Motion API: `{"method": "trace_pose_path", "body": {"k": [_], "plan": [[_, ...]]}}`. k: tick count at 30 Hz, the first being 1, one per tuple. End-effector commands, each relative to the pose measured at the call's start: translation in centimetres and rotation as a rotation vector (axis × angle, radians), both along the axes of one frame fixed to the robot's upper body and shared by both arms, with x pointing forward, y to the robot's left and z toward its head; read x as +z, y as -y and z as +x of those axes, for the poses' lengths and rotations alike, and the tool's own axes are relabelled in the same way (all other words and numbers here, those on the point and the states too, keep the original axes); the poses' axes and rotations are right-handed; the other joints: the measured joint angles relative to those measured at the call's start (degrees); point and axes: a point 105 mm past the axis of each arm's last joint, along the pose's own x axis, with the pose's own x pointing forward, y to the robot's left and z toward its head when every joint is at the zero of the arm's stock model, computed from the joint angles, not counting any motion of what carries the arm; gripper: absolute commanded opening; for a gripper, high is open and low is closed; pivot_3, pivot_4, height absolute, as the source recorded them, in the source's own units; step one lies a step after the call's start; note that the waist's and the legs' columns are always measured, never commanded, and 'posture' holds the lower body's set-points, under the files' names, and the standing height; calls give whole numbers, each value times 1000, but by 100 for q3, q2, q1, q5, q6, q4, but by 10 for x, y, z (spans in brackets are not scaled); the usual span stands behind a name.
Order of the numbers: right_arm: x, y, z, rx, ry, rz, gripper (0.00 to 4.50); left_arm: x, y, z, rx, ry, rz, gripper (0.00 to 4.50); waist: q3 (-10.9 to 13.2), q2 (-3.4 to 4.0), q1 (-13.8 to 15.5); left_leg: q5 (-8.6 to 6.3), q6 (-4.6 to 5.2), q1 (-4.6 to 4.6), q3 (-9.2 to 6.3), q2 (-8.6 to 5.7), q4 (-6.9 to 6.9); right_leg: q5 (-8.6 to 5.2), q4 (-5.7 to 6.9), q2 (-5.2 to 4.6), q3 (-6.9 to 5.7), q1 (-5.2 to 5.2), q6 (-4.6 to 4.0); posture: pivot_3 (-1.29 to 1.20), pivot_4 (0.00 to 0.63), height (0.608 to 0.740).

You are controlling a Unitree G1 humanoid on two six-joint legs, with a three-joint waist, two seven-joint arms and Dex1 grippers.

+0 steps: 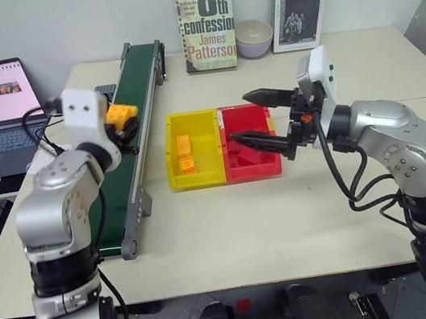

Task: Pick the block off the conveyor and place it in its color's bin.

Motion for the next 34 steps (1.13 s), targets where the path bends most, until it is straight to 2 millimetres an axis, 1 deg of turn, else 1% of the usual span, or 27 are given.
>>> {"method": "trace_pose_path", "body": {"k": [1,3,4,5,7,9,10,11,12,16,17,19,20,21,23,26,31,34], "plan": [[12,1,-7,-9,74,-30,4500,4,28,9,-197,-18,80,1543,0,0,-3,0,0,1,1,1,-1,0,2,0,0,-1,0,0,150,740],[7,2,-8,-41,69,-56,4500,-4,43,18,-279,-45,167,1543,0,0,-4,0,0,-1,-4,5,-2,0,3,4,-1,-4,0,0,150,740],[6,2,-9,-54,67,-62,4500,-8,47,22,-298,-55,196,1543,0,1,-3,0,0,-1,-5,5,-2,0,5,4,-1,-4,0,0,150,740],[5,3,-12,-76,60,-57,4500,-18,53,31,-317,-79,245,1543,0,0,-1,0,0,-1,-5,6,-3,-1,7,6,-2,-5,0,0,150,740],[4,3,-16,-99,51,-48,4500,-30,57,41,-338,-105,301,1543,0,0,12,0,0,0,-7,5,-3,-1,7,7,-5,-2,1,0,150,740],[2,5,-19,-118,41,-45,4500,-33,63,41,-389,-131,247,2243,0,1,8,0,1,-2,-1,4,-2,-1,6,7,-4,-5,1,0,150,740],[1,7,-19,-131,38,-45,4500,-32,64,42,-404,-132,241,2268,0,0,-18,0,1,-3,1,2,-2,-1,6,5,-2,-5,1,0,150,740],[0,9,-19,-146,33,-42,4500,-30,65,42,-417,-129,231,2569,0,0,-23,-1,3,-6,7,4,-1,-1,3,4,2,-8,2,0,150,740],[-1,10,-18,-158,31,-39,4500,-28,65,43,-419,-124,233,2713,1,0,-35,-1,3,-7,8,4,-1,-1,2,4,2,-10,2,0,150,740],[-4,14,-18,-181,23,-39,4500,-20,62,44,-435,-110,226,3531,1,0,-21,-1,3,-12,-5,7,-2,-1,6,6,-2,-14,3,0,150,740],[-5,15,-17,-184,21,-40,4500,-18,60,43,-436,-108,226,3649,0,0,-21,-1,3,-11,-6,7,-2,-1,7,6,-3,-14,3,0,150,740],[-7,15,-17,-185,18,-41,4500,-14,56,42,-436,-104,232,4093,0,0,-24,-1,3,-10,-4,7,-2,-1,8,7,-4,-13,3,0,150,740],[-8,16,-16,-181,18,-46,4500,-10,50,37,-447,-98,240,4153,0,0,-27,-1,3,-8,0,6,-1,-1,9,7,-3,-13,3,0,150,740],[-8,17,-16,-177,18,-52,4500,-5,45,32,-460,-89,248,4466,1,0,-32,-1,3,-7,1,6,-1,-1,9,7,-1,-13,3,0,150,740],[-9,20,-15,-167,19,-66,4500,4,34,20,-487,-61,272,4466,1,2,-58,-1,3,-7,2,8,-1,-1,10,8,-1,-14,3,0,150,740],[-10,28,-10,-149,25,-93,4500,15,15,-5,-542,-58,298,4466,1,2,-68,-1,3,-8,0,11,-3,-1,8,8,1,-16,3,0,150,740],[-9,38,2,-125,37,-129,4500,19,-17,-38,-567,-122,332,4466,2,3,-57,-1,3,-5,0,10,-2,-2,8,8,-1,-12,3,0,150,740],[-10,43,7,-117,44,-144,4500,17,-24,-51,-580,-156,332,4466,2,3,-59,-1,3,-3,4,10,1,-5,6,8,0,-11,5,0,150,740]]}}
